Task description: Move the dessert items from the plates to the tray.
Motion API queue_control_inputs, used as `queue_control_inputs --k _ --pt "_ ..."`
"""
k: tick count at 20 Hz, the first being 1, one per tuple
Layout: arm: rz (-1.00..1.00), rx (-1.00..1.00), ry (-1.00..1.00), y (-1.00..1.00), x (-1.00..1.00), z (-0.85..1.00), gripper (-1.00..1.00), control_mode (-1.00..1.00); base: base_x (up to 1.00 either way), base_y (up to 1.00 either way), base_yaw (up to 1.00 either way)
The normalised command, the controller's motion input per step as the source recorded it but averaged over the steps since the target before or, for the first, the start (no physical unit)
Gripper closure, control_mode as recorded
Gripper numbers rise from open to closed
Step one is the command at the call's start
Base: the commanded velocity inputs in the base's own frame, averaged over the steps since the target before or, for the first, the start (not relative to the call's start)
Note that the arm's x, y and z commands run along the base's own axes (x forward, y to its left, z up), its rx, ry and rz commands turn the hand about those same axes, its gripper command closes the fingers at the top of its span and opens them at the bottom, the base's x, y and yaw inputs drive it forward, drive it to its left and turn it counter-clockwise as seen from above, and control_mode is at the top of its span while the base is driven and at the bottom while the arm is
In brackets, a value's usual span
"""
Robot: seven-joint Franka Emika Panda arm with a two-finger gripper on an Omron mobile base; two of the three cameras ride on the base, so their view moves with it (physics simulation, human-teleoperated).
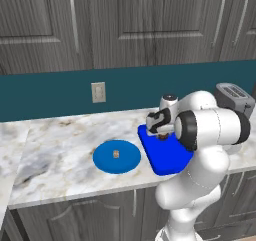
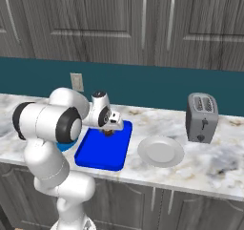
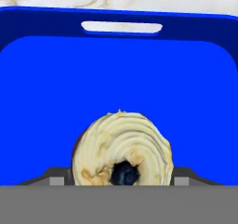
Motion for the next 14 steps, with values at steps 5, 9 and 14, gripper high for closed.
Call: queue_control_inputs --k 5,9,14 --pt "0.00 0.00 0.00 0.00 0.00 -0.03 1.00 -1.00 0.00 0.00 0.00" --pt "0.00 0.00 0.00 0.00 0.00 0.00 -1.00 -1.00 0.00 0.00 0.00" --pt "0.00 0.00 0.00 0.00 0.00 0.03 -1.00 -1.00 0.00 0.00 0.00"
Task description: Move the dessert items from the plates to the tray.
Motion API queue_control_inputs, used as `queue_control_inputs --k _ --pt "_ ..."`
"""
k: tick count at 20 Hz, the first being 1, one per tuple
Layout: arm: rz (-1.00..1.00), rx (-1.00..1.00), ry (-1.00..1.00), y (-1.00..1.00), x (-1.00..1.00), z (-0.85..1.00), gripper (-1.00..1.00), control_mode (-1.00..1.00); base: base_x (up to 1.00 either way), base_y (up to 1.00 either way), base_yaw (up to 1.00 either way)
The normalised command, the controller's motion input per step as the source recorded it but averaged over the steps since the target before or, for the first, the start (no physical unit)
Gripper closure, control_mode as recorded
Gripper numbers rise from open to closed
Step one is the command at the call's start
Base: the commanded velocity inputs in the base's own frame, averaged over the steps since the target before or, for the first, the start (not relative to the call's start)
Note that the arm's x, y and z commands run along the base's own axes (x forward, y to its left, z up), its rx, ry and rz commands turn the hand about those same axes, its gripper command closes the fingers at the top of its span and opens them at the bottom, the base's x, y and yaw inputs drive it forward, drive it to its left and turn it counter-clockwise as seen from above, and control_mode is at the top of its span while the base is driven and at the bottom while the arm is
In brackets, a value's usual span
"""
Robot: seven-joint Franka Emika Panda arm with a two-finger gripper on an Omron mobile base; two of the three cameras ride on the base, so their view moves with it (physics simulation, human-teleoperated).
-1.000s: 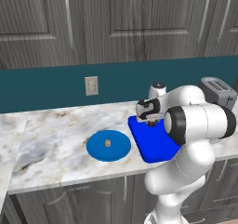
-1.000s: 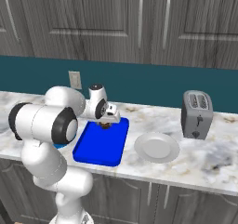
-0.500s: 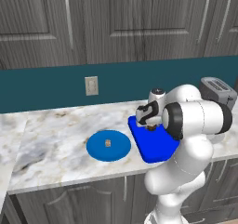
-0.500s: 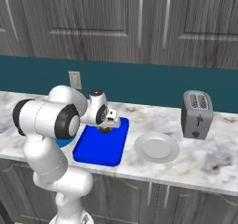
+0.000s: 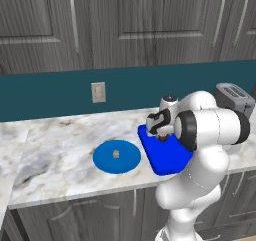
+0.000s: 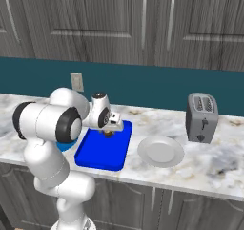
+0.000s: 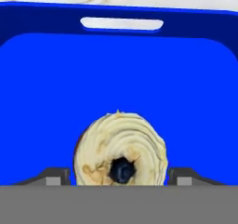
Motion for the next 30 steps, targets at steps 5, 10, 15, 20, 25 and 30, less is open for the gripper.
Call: queue_control_inputs --k 5,10,15,20,25,30 --pt "0.00 0.00 0.00 0.00 -0.03 0.33 -1.00 -1.00 0.00 0.00 0.00" --pt "0.00 0.00 0.00 0.07 -0.10 0.22 -1.00 -1.00 0.00 0.00 0.00" --pt "0.00 0.00 -0.03 0.08 -0.36 0.23 -1.00 -1.00 0.00 0.00 0.00" --pt "0.00 0.02 0.00 0.19 -0.53 0.18 -1.00 -1.00 0.00 0.00 0.00" --pt "0.02 0.02 0.00 0.35 -0.48 0.07 -1.00 -1.00 0.00 0.00 0.00" --pt "0.08 0.00 0.00 0.71 -0.22 0.14 -1.00 -1.00 0.00 0.00 0.00"
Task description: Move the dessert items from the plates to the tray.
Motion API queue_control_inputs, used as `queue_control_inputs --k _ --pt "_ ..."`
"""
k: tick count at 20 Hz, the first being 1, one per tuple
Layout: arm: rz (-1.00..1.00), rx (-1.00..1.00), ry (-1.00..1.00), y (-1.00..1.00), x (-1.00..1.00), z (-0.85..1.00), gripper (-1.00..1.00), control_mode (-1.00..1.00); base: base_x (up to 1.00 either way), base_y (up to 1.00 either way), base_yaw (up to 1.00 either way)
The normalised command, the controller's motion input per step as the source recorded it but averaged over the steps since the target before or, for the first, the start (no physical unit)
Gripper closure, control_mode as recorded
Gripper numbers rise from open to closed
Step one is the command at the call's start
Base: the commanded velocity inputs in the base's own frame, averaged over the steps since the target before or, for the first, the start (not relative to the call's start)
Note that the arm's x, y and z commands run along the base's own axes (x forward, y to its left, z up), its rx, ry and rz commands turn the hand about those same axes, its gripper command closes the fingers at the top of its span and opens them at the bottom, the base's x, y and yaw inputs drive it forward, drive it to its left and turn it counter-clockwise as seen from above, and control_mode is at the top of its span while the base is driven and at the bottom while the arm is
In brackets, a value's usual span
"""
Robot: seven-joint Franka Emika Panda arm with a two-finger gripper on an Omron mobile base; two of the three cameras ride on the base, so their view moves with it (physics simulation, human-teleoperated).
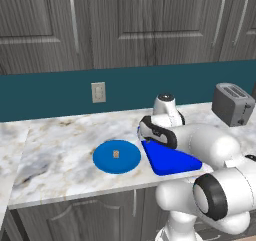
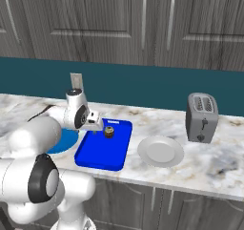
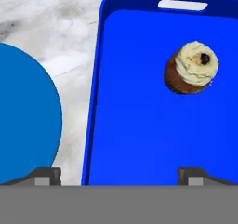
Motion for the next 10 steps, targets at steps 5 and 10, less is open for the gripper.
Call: queue_control_inputs --k 5,10 --pt "0.10 0.00 0.00 0.75 -0.16 0.03 -1.00 -1.00 0.00 0.00 0.00" --pt "0.02 0.00 0.00 0.66 -0.02 0.00 -1.00 -1.00 0.00 0.00 0.00"
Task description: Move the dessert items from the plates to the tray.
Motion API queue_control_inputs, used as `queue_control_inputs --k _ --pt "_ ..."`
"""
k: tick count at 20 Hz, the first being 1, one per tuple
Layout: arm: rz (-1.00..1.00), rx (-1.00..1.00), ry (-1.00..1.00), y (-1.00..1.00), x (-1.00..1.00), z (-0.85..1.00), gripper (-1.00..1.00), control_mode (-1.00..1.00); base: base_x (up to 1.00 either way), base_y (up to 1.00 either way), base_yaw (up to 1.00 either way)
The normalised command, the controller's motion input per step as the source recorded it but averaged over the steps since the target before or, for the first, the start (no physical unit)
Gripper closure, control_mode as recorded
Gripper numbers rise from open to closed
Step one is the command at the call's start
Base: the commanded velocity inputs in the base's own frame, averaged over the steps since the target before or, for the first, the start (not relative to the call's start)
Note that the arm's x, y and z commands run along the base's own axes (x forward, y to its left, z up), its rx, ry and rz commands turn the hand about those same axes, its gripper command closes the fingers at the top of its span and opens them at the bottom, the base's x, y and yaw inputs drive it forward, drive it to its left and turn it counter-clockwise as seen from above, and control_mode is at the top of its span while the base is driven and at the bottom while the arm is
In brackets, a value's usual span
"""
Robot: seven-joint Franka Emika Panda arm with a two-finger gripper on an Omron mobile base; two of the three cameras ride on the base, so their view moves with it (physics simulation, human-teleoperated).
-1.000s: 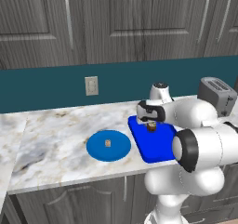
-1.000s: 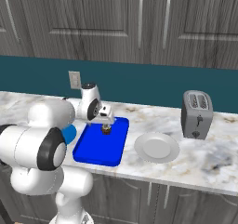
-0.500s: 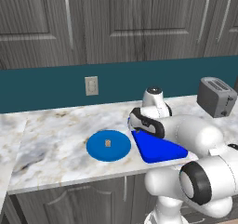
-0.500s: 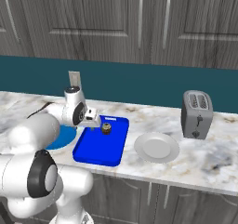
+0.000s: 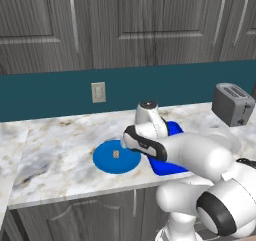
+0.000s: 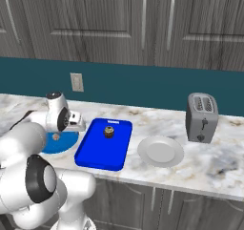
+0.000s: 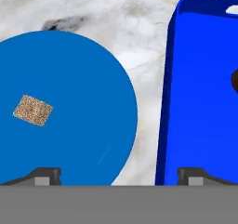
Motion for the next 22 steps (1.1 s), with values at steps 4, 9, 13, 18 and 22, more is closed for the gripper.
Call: queue_control_inputs --k 4,9,13,18,22 --pt "0.00 0.00 0.00 0.57 0.00 0.01 -1.00 -1.00 0.00 0.00 0.00" --pt "0.00 0.00 0.00 0.58 0.00 0.00 -1.00 -1.00 0.00 0.00 0.00" --pt "0.00 0.00 0.00 0.51 0.00 0.00 -1.00 -1.00 0.00 0.00 0.00" --pt "-0.05 0.00 0.00 0.27 0.07 0.00 -1.00 -1.00 0.00 0.00 0.00" --pt "-0.09 0.04 0.00 0.03 0.06 -0.01 -1.00 -1.00 0.00 0.00 0.00"
